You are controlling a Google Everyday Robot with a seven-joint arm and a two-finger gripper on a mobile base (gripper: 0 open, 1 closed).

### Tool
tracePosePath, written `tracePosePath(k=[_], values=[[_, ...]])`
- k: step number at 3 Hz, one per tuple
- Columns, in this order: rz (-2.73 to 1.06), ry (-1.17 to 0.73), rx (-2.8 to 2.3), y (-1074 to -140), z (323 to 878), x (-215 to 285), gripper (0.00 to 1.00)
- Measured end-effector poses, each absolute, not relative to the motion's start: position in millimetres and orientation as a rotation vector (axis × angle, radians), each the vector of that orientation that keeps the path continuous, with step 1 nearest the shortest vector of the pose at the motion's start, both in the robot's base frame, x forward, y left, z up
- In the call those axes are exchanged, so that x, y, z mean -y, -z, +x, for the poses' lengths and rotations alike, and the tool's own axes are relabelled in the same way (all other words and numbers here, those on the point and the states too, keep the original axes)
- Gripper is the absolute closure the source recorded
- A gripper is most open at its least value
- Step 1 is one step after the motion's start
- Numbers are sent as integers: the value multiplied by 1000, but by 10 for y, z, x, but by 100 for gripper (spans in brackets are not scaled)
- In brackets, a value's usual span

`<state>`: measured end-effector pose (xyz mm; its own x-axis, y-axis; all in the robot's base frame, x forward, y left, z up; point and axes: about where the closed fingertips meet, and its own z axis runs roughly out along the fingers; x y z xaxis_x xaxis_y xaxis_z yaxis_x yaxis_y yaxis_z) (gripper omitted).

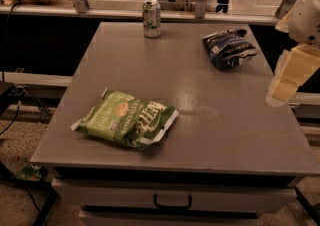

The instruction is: Pick blue chip bag

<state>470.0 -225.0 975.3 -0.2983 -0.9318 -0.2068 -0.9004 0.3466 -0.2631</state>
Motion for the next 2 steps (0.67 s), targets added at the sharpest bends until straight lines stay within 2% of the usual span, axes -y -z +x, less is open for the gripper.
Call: tracePosePath(k=[1, 2], values=[[-1545, 149, -2306, -9729, 5043, 2333, 0], [-1404, 131, -2312, -9642, 5620, 2516, 0]])
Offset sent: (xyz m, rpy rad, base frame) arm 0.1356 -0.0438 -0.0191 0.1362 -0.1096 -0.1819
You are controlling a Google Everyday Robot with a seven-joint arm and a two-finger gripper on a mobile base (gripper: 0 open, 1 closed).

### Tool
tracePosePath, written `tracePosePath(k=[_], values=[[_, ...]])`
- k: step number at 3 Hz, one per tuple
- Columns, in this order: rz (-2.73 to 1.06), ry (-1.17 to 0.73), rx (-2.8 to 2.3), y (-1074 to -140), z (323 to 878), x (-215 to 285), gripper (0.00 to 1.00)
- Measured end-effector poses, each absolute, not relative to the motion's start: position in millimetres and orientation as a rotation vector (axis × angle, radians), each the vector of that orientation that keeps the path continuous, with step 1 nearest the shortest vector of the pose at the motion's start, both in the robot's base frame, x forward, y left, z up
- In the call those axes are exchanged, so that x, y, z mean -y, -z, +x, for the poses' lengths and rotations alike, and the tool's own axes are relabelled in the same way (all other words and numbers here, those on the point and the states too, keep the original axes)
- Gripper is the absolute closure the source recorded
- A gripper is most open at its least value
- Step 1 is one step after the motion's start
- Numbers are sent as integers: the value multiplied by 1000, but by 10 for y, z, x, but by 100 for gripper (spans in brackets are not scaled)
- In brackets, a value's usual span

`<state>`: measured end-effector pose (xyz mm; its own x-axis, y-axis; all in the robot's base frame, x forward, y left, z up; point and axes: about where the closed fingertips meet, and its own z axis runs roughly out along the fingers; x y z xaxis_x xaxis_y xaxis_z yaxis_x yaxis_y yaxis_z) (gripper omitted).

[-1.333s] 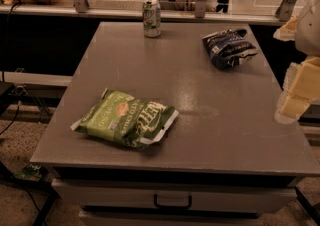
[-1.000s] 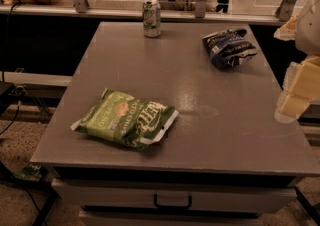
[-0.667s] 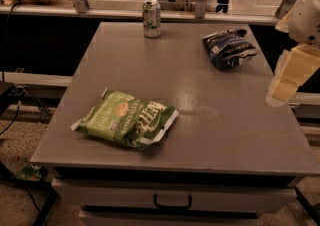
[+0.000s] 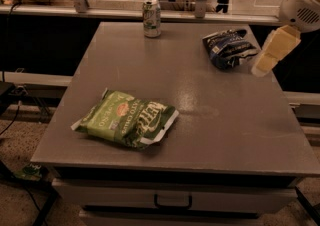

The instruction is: Pick blue chip bag

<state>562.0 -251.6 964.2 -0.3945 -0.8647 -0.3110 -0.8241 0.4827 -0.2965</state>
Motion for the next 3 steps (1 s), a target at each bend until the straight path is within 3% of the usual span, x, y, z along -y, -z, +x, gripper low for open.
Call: tracePosePath(k=[3], values=[[-864, 28, -2485, -9184, 6699, 2781, 0]])
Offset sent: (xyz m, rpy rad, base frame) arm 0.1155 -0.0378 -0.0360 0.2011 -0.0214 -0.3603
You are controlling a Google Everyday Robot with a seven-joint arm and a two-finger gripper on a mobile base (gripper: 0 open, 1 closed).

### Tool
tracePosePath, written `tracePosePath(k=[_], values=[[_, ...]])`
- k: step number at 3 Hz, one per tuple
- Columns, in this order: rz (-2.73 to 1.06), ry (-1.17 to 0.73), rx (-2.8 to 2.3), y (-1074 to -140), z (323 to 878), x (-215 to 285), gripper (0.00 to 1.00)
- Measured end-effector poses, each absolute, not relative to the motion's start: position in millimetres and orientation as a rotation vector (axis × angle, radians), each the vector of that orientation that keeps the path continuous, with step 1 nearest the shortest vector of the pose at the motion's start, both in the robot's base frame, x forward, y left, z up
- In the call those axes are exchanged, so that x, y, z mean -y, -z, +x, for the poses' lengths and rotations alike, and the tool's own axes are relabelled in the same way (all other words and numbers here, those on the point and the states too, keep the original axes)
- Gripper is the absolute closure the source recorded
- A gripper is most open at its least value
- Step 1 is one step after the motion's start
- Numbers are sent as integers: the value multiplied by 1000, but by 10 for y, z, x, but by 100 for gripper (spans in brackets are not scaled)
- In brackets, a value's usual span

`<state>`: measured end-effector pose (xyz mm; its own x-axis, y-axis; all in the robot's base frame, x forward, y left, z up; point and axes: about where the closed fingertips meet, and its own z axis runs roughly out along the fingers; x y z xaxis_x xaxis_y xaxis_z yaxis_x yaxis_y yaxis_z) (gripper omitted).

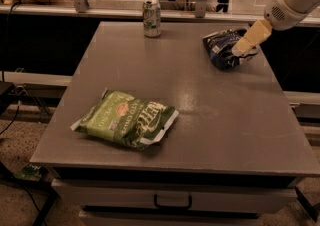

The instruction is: Pick blue chip bag

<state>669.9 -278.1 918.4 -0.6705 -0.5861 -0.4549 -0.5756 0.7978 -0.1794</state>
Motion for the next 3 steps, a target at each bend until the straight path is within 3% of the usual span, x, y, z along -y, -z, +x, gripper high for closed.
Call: tracePosePath(k=[3], values=[[-628, -38, -2601, -8783, 7032, 2587, 0]])
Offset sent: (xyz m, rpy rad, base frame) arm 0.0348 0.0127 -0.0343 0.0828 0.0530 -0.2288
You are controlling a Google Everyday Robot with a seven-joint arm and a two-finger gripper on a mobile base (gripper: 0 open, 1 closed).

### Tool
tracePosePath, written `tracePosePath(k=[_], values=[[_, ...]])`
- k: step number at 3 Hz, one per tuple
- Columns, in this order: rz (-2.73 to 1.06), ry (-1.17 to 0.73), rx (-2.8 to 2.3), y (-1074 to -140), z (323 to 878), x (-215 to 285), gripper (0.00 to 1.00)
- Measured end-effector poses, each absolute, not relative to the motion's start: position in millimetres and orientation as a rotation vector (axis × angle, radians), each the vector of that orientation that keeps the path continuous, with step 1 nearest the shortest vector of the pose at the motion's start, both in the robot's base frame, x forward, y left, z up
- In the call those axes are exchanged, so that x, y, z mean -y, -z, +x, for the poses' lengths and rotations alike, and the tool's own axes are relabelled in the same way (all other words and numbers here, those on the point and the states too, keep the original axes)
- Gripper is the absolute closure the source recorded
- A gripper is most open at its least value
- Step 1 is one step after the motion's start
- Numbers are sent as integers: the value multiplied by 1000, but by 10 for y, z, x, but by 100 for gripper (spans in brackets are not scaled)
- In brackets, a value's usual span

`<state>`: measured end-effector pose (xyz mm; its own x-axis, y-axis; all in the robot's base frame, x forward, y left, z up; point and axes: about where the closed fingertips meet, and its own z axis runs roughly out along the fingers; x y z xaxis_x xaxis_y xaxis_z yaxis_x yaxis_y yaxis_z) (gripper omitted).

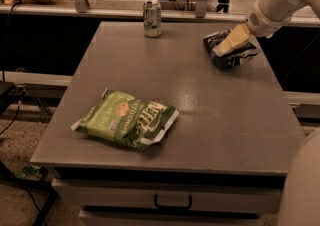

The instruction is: Pick blue chip bag

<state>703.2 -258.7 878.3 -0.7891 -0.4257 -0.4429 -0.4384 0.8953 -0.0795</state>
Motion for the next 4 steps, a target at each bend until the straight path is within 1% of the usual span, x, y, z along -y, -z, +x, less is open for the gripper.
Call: tracePosePath(k=[2, 3, 4], values=[[-668, -71, -2633, -8669, 7066, 2430, 47], [-720, -54, -2603, -8868, 6964, 2329, 78], [-771, -31, -2563, -9081, 6871, 2247, 99]])
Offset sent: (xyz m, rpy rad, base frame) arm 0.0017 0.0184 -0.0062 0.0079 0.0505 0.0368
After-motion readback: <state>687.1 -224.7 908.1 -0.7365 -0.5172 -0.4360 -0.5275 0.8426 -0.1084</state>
